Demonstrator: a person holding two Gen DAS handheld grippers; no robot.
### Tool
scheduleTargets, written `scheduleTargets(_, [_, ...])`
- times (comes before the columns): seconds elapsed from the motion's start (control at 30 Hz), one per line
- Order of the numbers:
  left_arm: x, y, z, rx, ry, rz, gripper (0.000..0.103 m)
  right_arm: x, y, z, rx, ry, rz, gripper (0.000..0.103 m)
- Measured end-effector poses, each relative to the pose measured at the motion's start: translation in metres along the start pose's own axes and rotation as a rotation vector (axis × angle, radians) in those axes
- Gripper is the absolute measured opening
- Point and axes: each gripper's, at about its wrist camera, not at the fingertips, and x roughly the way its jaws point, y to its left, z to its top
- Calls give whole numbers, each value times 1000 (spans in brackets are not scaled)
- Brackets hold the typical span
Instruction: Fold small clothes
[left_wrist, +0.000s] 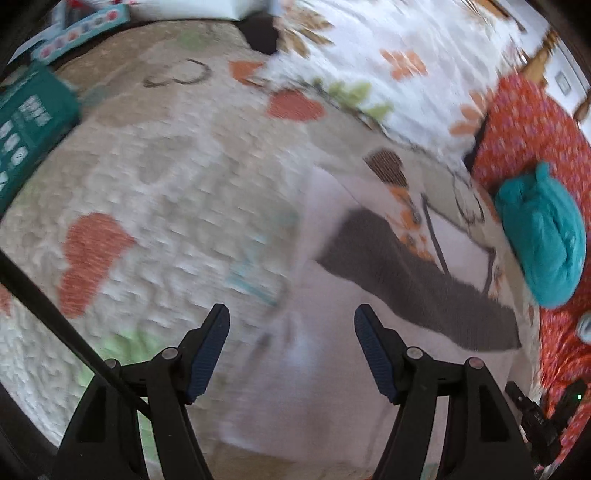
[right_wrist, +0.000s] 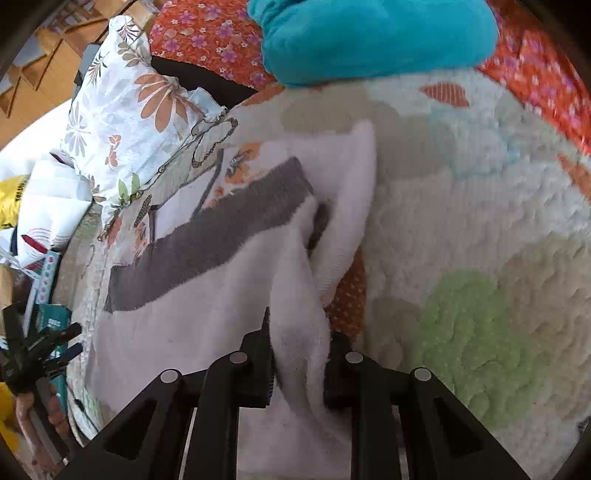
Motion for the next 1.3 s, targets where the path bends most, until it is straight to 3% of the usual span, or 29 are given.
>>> scheduleTargets(0.1, [-15,34,9,-82,-33,8,69,-15,35,10,-41,-29,17,19])
scheduleTargets(0.23, [-33,74,14,-222,-57,-29,69,-19,114,18,-181,-20,49,19])
scheduleTargets(0.33, [-51,99,18,-306,-89,-80,69,2,180,14,-278,28,79,19])
scheduleTargets(0.43, [-64,110,21,-321,-125,-75,69,41,242,-4,-383,99,89,19])
scheduleTargets(0.57, [-71,125,22,-337,-137,-67,69,92,304,-47,-576,161,5,19])
scheduleTargets(0.63, [-72,133,22,-360,-137,-77,69,109,317,-64,-644,177,-33,21])
scheduleTargets(0.73, [-74,140,23,-386,-149,-78,69,114,322,-66,-656,183,-13,30])
scheduleTargets(0.83, [-76,140,21,-392,-158,-82,69,109,330,-66,-669,217,93,49])
scheduleTargets(1.03, [-71,131,18,-359,-138,-88,69,76,350,-71,-799,261,277,52])
scheduleTargets(1.13, [-65,125,16,-349,-114,-98,69,63,339,-54,-771,204,255,52])
scheduleTargets(1.23, [-59,116,14,-338,-97,-120,69,68,324,-32,-747,157,139,52])
scheduleTargets(1.3, [-51,100,11,-295,-72,-137,69,75,318,-23,-733,165,111,52])
